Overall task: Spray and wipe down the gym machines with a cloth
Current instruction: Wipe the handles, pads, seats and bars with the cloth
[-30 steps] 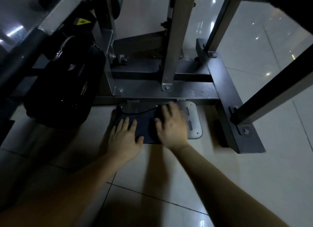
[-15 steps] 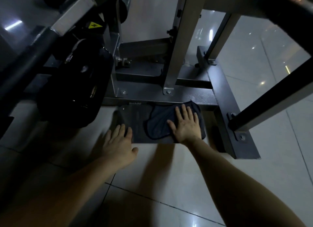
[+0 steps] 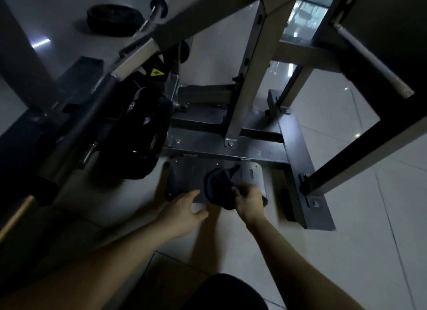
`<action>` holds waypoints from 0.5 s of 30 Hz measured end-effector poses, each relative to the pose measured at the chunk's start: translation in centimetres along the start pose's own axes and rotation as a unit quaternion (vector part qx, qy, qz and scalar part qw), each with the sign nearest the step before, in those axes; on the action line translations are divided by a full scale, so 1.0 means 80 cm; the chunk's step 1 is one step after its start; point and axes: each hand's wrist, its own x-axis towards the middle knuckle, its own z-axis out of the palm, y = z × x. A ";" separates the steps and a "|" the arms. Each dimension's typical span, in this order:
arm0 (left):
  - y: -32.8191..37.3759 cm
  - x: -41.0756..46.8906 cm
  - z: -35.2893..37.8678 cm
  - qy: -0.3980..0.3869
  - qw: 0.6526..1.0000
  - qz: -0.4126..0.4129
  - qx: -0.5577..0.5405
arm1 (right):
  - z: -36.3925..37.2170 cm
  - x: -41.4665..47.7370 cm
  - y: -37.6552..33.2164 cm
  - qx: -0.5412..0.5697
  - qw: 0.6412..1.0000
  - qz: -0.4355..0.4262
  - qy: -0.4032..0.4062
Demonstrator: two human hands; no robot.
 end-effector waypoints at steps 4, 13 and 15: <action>0.036 -0.022 -0.032 0.041 0.983 0.036 -0.177 | -0.037 -0.023 -0.086 0.214 0.976 0.017 -0.037; 0.096 -0.086 -0.128 0.186 0.936 0.086 -0.285 | -0.081 -0.061 -0.223 0.351 0.922 -0.101 -0.125; 0.109 -0.104 -0.151 0.192 0.935 0.100 -0.280 | -0.080 -0.064 -0.229 0.343 0.925 -0.120 -0.110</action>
